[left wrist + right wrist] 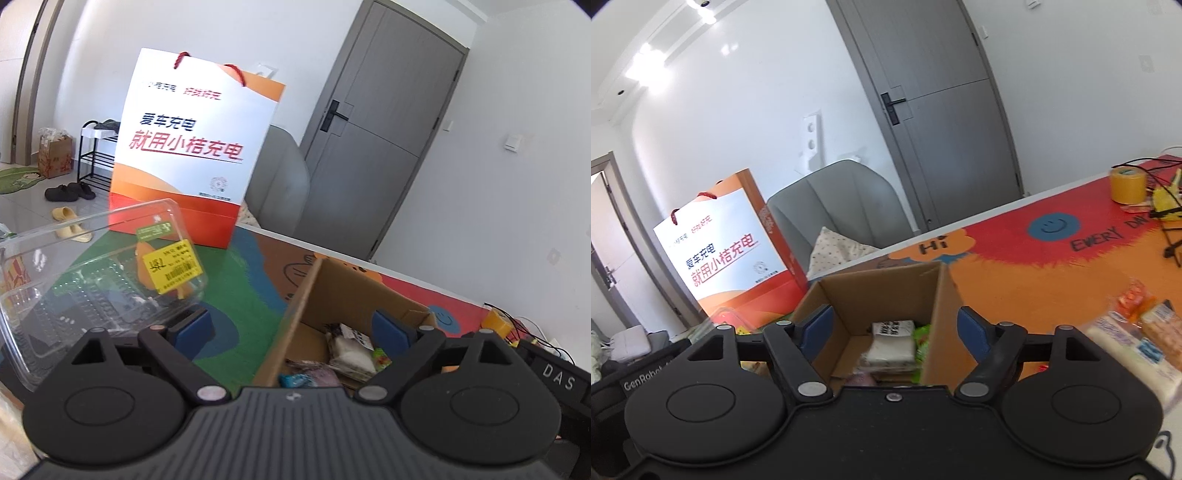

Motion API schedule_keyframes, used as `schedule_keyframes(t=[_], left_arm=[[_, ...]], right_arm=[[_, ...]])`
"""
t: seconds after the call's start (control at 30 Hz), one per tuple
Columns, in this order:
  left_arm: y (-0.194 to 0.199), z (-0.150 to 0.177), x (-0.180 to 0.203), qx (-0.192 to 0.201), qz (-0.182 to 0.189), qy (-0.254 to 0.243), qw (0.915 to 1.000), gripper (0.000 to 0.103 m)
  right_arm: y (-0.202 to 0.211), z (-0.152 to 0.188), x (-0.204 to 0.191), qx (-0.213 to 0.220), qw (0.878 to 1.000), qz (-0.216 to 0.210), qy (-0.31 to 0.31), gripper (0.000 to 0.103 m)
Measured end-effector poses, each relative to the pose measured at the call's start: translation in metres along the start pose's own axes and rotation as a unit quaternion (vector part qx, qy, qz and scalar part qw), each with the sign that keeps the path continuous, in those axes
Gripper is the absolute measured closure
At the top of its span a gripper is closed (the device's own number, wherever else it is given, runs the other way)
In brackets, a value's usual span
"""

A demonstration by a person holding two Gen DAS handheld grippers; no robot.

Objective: Organize snacks
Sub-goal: 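Carry both snacks over the cardboard box and open both grippers to drop them, then move both grippers back toward the snack pile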

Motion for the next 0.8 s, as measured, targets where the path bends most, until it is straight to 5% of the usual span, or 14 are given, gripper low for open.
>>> schedule_keyframes(t=[0.8], left_arm=[[0.016,0.043,0.097,-0.025,0.071,-0.080,0.9940,0.005]], right_arm=[[0.084,0.014,0.093,0.041,0.994,0.080,-0.062,0.000]])
Point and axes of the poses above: each gripper's, at about its wrist camera, not at the fingertips, and y roughly against the way its jaws point, x to its right, z to its underside, the point moved 2 cm from there along -y, roughly the way its jaws point, and after that the axes turned 1 degree about y, right-handed, at the moved point
